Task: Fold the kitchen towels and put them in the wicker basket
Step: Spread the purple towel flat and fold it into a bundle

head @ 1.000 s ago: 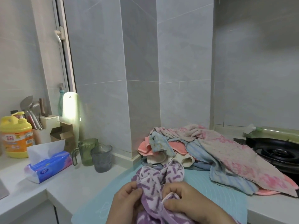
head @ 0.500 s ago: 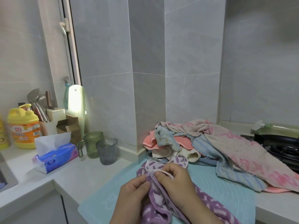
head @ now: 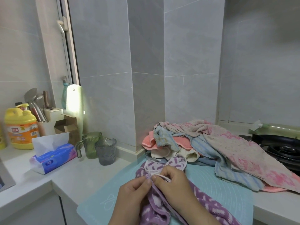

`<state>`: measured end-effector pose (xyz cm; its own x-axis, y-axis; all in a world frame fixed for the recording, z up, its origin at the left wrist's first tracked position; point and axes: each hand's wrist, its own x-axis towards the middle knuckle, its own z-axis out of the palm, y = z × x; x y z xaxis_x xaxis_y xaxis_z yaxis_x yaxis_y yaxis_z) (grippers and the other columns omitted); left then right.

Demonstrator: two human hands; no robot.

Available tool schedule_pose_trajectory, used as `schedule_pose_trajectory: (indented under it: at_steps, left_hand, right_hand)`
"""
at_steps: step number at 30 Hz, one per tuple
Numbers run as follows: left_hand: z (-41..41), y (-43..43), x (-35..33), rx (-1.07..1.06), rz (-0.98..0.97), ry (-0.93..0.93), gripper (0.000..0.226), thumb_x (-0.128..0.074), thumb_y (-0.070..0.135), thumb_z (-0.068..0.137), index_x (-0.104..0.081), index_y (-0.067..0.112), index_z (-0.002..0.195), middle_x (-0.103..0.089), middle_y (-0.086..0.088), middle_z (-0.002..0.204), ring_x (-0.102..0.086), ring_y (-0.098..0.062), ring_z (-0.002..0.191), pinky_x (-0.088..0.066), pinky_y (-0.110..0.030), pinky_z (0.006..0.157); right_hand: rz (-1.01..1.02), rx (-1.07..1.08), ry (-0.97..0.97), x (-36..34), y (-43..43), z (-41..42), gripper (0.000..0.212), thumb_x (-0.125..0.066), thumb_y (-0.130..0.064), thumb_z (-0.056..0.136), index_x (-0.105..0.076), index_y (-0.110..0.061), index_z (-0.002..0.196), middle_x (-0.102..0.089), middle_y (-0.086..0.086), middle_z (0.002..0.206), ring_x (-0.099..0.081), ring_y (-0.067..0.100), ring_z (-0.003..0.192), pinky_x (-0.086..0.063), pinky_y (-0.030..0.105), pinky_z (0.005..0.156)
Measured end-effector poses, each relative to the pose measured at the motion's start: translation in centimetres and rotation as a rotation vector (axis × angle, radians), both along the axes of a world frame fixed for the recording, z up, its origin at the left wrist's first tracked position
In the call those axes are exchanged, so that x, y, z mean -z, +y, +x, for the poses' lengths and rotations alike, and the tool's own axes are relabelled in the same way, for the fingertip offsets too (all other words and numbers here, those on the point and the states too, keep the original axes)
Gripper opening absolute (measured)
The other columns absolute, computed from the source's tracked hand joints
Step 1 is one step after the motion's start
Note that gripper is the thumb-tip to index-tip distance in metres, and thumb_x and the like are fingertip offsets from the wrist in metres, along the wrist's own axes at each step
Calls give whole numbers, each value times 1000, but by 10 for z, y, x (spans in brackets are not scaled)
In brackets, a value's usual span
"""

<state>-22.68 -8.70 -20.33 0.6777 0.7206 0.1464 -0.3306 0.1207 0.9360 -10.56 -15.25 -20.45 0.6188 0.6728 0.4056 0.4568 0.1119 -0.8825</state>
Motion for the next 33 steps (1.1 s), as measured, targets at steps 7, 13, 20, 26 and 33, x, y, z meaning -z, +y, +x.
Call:
schedule_pose_trajectory:
  at_steps: [7, 13, 20, 26, 33]
  left_hand:
    - [5, 6, 3, -109, -130, 41, 20, -61, -11, 82, -76, -1, 72, -70, -32, 84, -65, -34, 74, -50, -41, 80]
    - [-4, -1, -31, -19, -220, -94, 20, -38, 0, 97, -54, -9, 90, -64, -33, 80, -66, -36, 67, -56, -47, 68]
    - [-38, 2, -124, 41, -137, -162, 29, -38, 15, 102, -58, -6, 102, -65, -31, 93, -67, -36, 84, -56, -47, 80]
    - [-59, -18, -181, 73, -121, -210, 26, -42, 22, 102, -52, 12, 80, -62, -13, 72, -64, -26, 67, -51, -43, 78]
    - [-66, -20, -199, -109, -67, -165, 26, -40, 17, 103, -55, 7, 84, -67, -10, 60, -68, -22, 54, -50, -40, 69]
  right_hand:
    - [-49, -84, 11, -8, -7, -1, 28, -74, -21, 82, -59, -20, 58, -55, -8, 55, -48, 0, 55, -41, 17, 56]
    - [-447, -110, -396, -55, -34, 25, 20, -48, -23, 74, -47, -8, 60, -44, 6, 58, -41, 17, 57, -30, 32, 58]
    - [-691, -124, -549, -97, -72, 43, 33, -57, -16, 76, -35, -15, 52, -30, -3, 53, -28, 13, 53, -20, 31, 51]
    - [-767, -59, -614, -99, -101, 35, 19, -56, -18, 73, -38, -19, 66, -40, 3, 70, -36, 17, 61, -22, 31, 53]
    - [-617, 99, -596, -104, -131, 50, 8, -54, -28, 80, -47, -26, 77, -58, -7, 80, -54, 16, 76, -44, 33, 67]
